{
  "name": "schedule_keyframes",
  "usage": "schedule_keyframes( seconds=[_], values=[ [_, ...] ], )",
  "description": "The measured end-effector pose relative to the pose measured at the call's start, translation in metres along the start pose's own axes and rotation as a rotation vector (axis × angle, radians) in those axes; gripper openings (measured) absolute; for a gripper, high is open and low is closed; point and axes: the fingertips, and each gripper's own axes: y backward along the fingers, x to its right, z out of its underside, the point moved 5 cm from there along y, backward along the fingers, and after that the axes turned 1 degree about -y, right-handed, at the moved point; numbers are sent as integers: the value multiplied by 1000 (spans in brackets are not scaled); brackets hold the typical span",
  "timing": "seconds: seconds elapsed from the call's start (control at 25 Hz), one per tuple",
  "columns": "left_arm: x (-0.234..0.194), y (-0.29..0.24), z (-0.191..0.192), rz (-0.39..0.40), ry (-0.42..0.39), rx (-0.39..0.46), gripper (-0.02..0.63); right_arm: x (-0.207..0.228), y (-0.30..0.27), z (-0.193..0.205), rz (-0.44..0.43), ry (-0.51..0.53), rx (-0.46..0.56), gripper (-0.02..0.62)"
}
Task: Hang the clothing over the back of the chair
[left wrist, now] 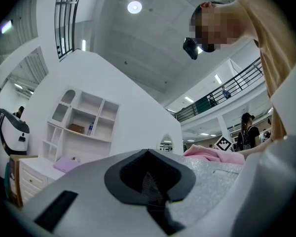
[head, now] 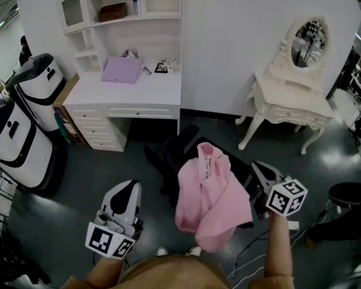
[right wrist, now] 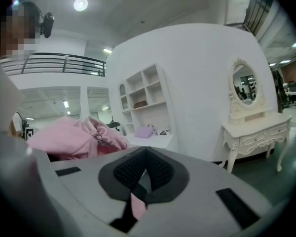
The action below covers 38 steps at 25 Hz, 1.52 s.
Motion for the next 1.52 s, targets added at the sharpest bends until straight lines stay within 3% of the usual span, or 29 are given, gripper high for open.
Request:
schedule_keyframes(
  seconds=[0.2,0.52,0.68,1.0,1.2,1.52],
  values=[
    [-2,7,-9,25,-1,11,3,-32,33,-15,76,36,113,3],
    [-8,29,-16,40,11,24,3,-83,102,-20,187,-30,298,3],
    [-11,42,-20,41,17,21,3,-102,129,-4,252,-50,328,3],
    [-18,65,-19,15,22,0,3,-115,170,45,348,-198,362,3],
    [-21,72,-18,3,35,-5,3,-114,186,62,407,-220,364,3],
    [-31,76,-18,-37,39,-7,3,-113,197,56,431,-175,379,3]
  ],
)
